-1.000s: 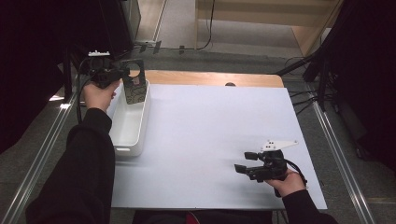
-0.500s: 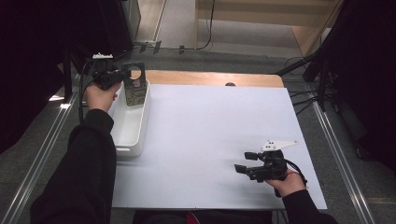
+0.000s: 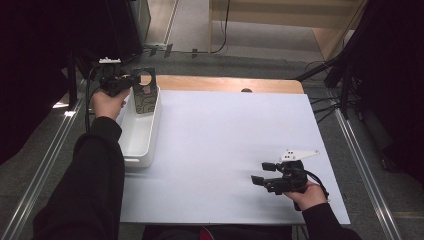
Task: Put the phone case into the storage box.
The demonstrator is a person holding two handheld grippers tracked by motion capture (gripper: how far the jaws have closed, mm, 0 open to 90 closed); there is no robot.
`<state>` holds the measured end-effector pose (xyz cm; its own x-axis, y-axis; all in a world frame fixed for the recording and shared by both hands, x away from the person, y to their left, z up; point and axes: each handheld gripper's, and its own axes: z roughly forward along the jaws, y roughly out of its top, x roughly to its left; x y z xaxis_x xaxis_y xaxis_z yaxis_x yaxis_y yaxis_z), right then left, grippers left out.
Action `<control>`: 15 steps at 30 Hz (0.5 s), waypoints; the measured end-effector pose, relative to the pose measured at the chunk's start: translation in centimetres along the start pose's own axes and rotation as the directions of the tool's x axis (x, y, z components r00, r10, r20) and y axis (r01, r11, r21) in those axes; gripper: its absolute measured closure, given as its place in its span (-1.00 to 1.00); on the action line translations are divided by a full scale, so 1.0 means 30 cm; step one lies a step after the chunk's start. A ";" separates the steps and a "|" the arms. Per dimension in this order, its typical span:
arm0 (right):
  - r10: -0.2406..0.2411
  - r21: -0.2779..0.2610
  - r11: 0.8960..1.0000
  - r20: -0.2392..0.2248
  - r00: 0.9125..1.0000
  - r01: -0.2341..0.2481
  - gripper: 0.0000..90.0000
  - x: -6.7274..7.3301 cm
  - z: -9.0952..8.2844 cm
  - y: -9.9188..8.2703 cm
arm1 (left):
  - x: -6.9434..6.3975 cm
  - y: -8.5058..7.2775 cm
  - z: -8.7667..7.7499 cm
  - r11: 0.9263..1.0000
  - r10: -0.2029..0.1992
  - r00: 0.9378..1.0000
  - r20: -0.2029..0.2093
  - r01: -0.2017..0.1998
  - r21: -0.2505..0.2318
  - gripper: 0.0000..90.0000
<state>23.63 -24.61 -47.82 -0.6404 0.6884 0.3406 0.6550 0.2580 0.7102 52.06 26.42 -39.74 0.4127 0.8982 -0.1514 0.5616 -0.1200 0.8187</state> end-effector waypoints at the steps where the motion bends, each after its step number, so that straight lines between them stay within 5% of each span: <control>1: 0.002 0.003 1.000 0.000 1.000 -0.002 -0.42 0.002 0.001 0.000 | 0.001 -0.001 0.001 1.000 0.000 1.000 -0.001 0.000 -0.001 0.62; 15: 0.004 0.005 1.000 0.008 1.000 -0.004 -0.42 0.004 -0.001 -0.009 | 0.013 -0.013 0.026 1.000 -0.007 1.000 0.007 0.007 0.019 0.59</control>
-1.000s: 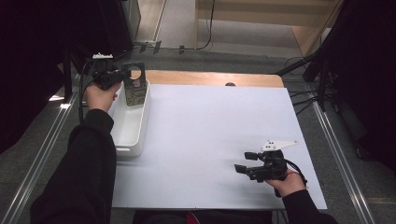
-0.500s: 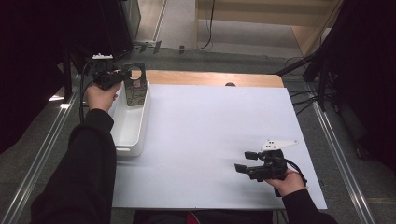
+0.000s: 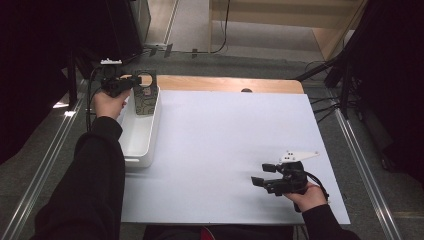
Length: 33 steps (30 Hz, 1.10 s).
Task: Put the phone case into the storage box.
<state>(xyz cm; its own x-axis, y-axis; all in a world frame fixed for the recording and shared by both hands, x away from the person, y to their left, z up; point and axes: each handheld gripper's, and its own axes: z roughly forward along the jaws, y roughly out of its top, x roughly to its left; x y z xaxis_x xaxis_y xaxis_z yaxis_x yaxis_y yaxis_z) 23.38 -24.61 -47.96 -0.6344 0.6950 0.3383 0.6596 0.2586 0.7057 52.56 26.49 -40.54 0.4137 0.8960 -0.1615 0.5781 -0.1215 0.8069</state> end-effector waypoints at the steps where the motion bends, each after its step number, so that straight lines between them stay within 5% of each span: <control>1: 0.000 0.001 1.000 0.000 1.000 0.000 -0.41 0.000 0.000 0.000 | 0.001 0.000 0.002 1.000 -0.004 1.000 0.000 0.004 0.004 0.57; 8: 0.001 0.000 1.000 -0.001 1.000 -0.001 -0.42 -0.001 0.000 0.000 | 0.008 0.000 0.005 0.999 -0.039 0.999 0.010 0.039 0.009 -0.06; 13: 0.001 0.000 1.000 -0.002 1.000 -0.001 -0.41 0.001 0.002 0.000 | 0.010 0.000 0.003 0.999 -0.033 0.999 0.011 0.033 0.008 -0.24; 33: -0.003 0.002 1.000 -0.005 1.000 0.003 -0.42 -0.002 0.003 0.009 | -0.003 0.017 -0.060 0.997 -0.061 0.996 0.063 0.058 0.043 -0.25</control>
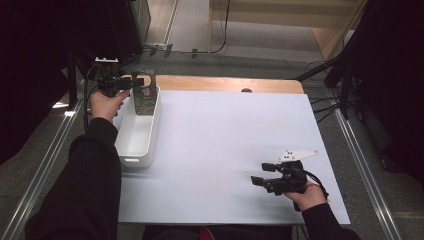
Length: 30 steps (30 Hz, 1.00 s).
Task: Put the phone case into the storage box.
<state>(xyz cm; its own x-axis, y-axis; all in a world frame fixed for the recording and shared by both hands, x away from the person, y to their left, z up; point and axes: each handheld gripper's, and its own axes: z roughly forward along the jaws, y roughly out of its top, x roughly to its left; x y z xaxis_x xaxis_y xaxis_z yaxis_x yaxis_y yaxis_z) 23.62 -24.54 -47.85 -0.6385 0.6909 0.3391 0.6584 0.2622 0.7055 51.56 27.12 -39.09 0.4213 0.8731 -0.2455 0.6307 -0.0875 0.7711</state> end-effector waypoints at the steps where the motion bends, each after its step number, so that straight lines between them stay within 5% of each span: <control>1: 0.000 0.000 1.000 0.000 1.000 0.000 -0.42 0.000 0.000 0.001 | -0.001 0.000 -0.006 1.000 -0.002 1.000 0.002 0.002 0.002 -0.25; 16: -0.009 -0.004 1.000 -0.002 1.000 0.009 -0.42 0.001 0.000 0.010 | -0.027 -0.009 -0.082 0.998 -0.025 0.998 0.063 0.021 0.062 -0.25; 30: -0.012 0.001 1.000 -0.006 1.000 0.012 -0.42 0.008 0.004 0.017 | -0.127 -0.042 -0.160 0.994 0.048 0.988 0.147 -0.062 0.092 -0.25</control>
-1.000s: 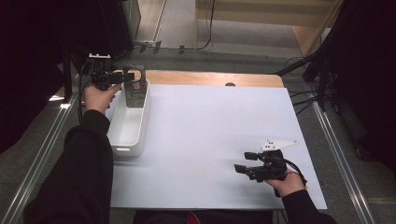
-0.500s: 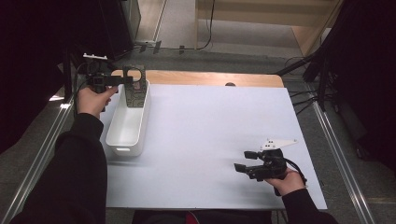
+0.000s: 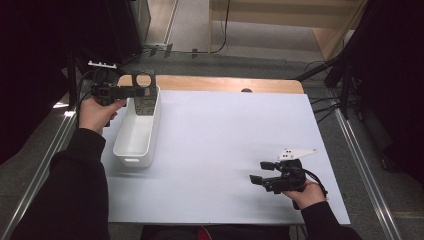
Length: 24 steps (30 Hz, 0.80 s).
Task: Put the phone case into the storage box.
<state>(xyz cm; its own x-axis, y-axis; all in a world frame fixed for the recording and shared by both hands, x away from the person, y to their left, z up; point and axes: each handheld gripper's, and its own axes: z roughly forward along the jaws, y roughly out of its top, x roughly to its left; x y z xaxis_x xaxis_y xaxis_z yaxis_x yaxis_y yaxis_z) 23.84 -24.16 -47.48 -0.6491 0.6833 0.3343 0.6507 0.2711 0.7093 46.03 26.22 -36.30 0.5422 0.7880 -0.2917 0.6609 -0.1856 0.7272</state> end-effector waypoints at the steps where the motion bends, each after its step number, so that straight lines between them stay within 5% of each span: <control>1: -0.001 0.002 1.000 0.000 1.000 0.001 -0.41 0.001 0.000 0.000 | -0.009 -0.004 -0.004 1.000 0.009 1.000 0.006 -0.009 -0.001 -0.25; 14: -0.011 -0.002 1.000 -0.005 1.000 0.011 -0.42 0.003 0.006 0.006 | -0.116 -0.059 -0.040 0.997 0.075 0.994 0.076 -0.075 0.001 -0.34; 24: -0.014 0.003 1.000 -0.007 1.000 0.014 -0.42 0.003 0.012 0.012 | -0.199 -0.114 -0.045 0.989 0.143 0.983 0.118 -0.146 0.015 -0.34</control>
<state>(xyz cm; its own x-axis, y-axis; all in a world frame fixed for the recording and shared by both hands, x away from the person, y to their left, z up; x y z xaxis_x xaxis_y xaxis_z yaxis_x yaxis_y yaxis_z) 24.16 -23.76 -47.41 -0.6609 0.6746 0.3288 0.6427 0.2826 0.7120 39.83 22.94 -36.20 0.6890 0.6781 -0.2559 0.5821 -0.3074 0.7528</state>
